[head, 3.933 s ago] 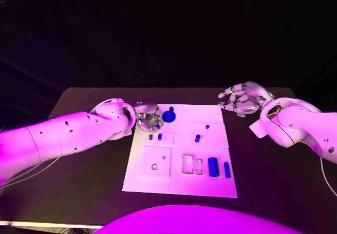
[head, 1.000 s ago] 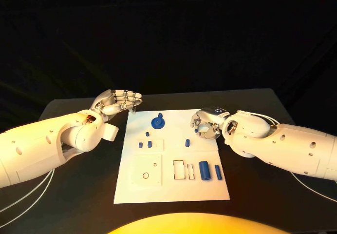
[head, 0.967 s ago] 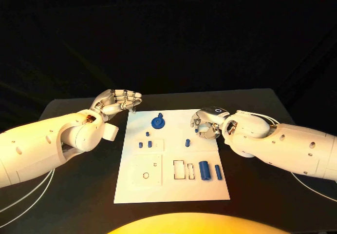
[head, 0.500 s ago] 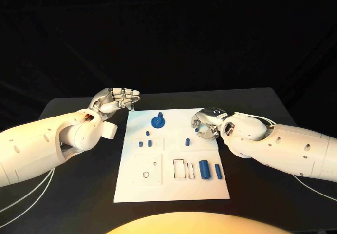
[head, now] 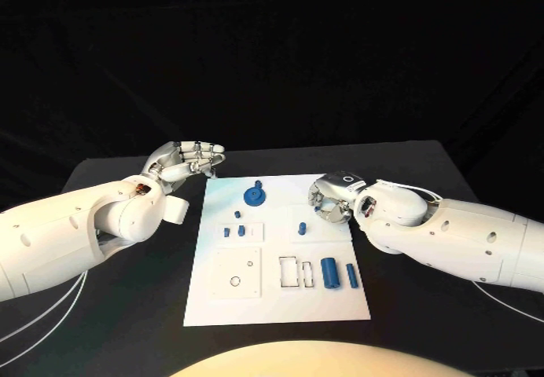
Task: Assemble the parts on the task board
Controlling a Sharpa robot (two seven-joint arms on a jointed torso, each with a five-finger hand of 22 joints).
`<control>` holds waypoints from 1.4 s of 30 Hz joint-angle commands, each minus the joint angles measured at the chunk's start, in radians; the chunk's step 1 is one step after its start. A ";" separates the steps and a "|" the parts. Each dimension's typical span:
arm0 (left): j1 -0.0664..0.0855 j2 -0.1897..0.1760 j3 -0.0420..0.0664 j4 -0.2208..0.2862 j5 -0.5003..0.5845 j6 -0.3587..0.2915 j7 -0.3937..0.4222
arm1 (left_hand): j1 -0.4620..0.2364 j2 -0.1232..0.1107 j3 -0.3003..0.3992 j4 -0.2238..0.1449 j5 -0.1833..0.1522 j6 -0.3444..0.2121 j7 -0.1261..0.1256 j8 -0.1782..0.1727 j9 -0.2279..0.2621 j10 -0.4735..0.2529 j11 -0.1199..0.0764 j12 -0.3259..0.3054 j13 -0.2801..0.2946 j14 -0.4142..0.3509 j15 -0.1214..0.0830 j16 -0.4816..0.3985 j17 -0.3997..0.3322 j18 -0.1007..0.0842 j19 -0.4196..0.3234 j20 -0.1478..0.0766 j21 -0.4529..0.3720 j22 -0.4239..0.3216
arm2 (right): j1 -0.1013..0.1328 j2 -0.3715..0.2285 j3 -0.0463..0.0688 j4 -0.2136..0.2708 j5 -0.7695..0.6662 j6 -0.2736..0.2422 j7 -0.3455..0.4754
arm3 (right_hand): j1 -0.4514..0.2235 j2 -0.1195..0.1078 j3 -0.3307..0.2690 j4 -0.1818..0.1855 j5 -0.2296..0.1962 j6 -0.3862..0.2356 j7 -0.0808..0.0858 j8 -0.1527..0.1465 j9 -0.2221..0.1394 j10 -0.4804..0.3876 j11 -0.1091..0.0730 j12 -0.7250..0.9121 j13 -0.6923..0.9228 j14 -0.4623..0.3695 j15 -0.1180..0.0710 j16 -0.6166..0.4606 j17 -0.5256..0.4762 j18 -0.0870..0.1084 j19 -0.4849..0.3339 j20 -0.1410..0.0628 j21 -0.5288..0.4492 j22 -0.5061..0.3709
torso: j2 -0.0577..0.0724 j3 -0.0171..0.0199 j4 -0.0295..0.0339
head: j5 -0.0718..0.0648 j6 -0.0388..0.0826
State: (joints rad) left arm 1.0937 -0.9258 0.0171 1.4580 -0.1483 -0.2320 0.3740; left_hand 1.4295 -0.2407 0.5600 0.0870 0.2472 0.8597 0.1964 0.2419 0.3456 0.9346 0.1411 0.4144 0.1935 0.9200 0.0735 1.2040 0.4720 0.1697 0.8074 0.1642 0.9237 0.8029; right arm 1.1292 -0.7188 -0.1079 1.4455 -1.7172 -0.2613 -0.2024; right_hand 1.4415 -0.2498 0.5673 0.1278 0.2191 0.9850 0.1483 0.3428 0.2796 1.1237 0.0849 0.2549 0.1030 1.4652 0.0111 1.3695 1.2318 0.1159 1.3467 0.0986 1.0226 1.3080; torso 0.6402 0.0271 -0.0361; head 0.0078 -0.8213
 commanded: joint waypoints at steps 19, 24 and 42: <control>0.001 0.002 0.001 0.002 0.003 -0.006 0.001 | 0.008 0.013 -0.009 -0.007 -0.001 -0.009 0.006 -0.002 0.000 -0.013 0.000 0.011 0.002 -0.009 -0.001 -0.006 -0.004 0.013 -0.001 0.005 -0.008 -0.003 | -0.023 0.019 -0.004 -0.004 -0.062 0.056 -0.066 | 0.000 0.054 0.045 -0.066 -0.046 0.079 -0.033 0.047 0.042 0.114 -0.041 0.001 0.026 0.032 -0.041 -0.006 -0.022 -0.031 0.053 -0.023 0.115 0.102 | -0.001 -0.0014 -0.0003 | -0.005 -0.004; 0.001 0.003 0.001 0.001 0.003 -0.008 0.001 | 0.008 0.013 -0.009 -0.007 -0.001 -0.010 0.006 -0.002 0.000 -0.014 0.001 0.011 0.001 -0.010 0.000 -0.006 -0.004 0.013 -0.001 0.005 -0.009 -0.004 | -0.024 0.010 -0.004 0.010 -0.069 -0.004 -0.073 | -0.001 0.054 0.050 -0.072 -0.046 0.081 -0.034 0.047 0.044 0.119 -0.042 -0.001 0.028 0.033 -0.042 -0.006 -0.022 -0.033 0.057 -0.025 0.126 0.107 | -0.002 -0.0014 -0.0012 | -0.002 -0.002; 0.001 0.008 0.001 -0.004 0.003 -0.013 0.000 | 0.011 0.015 -0.010 -0.009 0.000 -0.009 0.007 -0.001 0.000 -0.018 0.002 0.013 0.002 -0.012 0.001 -0.007 -0.006 0.013 -0.002 0.005 -0.011 -0.004 | 0.004 -0.060 0.015 0.150 -0.004 -0.158 -0.057 | -0.007 0.052 0.060 -0.081 -0.054 0.083 -0.034 0.047 0.048 0.125 -0.043 -0.007 0.031 0.034 -0.043 -0.004 -0.019 -0.036 0.064 -0.026 0.144 0.116 | -0.001 -0.0011 -0.0028 | 0.004 0.010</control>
State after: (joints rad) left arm 1.0936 -0.9206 0.0171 1.4535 -0.1478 -0.2434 0.3697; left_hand 1.4379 -0.2324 0.5546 0.0815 0.2472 0.8525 0.2035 0.2419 0.3457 0.9237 0.1449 0.4219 0.1941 0.9129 0.0734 1.2001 0.4669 0.1697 0.8075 0.1642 0.9195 0.7999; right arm 1.1328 -0.7764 -0.0933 1.5813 -1.7486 -0.3829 -0.2622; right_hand 1.4385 -0.2037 0.6279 0.0522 0.1668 1.0608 0.1146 0.3868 0.3263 1.1847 0.0997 0.2452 0.1217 1.4649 -0.0235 1.3694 1.2118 0.0996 1.4040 0.0698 1.1619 1.3075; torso 0.6378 0.0258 -0.0385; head 0.0100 -0.8125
